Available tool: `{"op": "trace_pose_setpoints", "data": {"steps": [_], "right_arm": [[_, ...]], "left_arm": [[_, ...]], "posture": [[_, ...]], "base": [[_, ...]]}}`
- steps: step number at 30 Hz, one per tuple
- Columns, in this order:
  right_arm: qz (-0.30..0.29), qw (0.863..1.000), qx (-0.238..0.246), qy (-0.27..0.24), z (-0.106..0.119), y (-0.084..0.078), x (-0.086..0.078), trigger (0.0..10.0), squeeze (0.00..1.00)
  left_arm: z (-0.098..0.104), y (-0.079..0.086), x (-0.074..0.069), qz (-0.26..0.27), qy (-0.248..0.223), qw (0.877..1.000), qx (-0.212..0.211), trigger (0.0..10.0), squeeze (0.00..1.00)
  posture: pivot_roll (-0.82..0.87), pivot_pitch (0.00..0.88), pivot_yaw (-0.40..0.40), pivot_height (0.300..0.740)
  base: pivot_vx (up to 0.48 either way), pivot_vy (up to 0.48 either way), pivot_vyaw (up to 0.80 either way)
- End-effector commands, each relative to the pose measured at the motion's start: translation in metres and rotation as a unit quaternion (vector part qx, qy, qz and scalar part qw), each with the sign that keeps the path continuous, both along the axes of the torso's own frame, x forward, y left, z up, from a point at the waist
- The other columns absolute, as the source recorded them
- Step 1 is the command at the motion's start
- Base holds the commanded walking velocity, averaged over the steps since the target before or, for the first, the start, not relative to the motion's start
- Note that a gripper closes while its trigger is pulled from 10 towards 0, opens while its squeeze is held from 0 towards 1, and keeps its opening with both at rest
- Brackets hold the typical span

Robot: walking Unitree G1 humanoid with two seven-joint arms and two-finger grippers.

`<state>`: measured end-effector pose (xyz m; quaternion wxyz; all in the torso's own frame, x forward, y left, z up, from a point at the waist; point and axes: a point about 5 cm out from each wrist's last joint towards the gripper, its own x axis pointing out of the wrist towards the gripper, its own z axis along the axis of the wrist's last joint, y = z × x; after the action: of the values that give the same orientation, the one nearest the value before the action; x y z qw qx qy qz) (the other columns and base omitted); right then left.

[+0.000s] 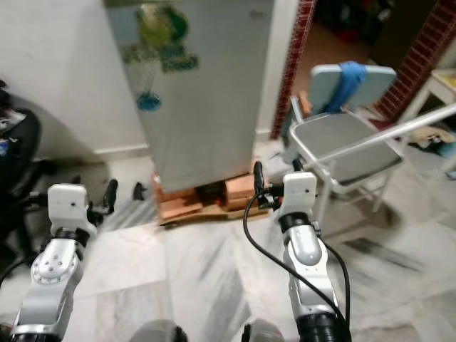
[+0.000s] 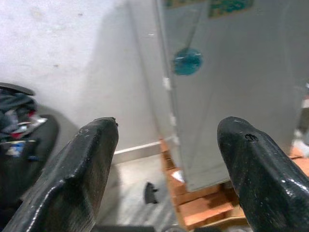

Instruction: Restocking fridge

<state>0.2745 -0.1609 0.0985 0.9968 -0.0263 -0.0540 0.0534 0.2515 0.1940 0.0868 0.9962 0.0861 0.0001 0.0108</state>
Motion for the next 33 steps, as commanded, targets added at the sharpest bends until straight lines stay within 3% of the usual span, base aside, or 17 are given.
{"op": "trace_pose_setpoints", "data": {"steps": [1, 24, 33], "right_arm": [[-0.017, 1.0, -0.007, 0.005, -0.0013, -0.0105, -0.0005, 10.0, 0.0], [-0.009, 1.0, -0.008, 0.005, -0.0002, -0.0104, 0.0006, 10.0, 0.0], [-0.01, 1.0, -0.007, 0.003, 0.0, -0.0111, 0.0007, 10.0, 0.0]], "left_arm": [[0.0003, -0.0088, 0.0013, -0.015, 0.002, 1.0, -0.003, 10.0, 0.0], [-0.0008, -0.0077, -0.001, -0.013, 0.005, 1.0, -0.024, 10.0, 0.0], [-0.0044, -0.0092, -0.0035, -0.013, 0.01, 0.999, -0.027, 10.0, 0.0]], "posture": [[0.06, 0.049, 0.037, 0.74], [0.07, 0.066, 0.008, 0.74], [0.07, 0.066, 0.004, 0.74]], "base": [[0.0, 0.48, 0.0], [0.0, 0.48, -0.66], [0.0, 0.48, 0.0]]}}
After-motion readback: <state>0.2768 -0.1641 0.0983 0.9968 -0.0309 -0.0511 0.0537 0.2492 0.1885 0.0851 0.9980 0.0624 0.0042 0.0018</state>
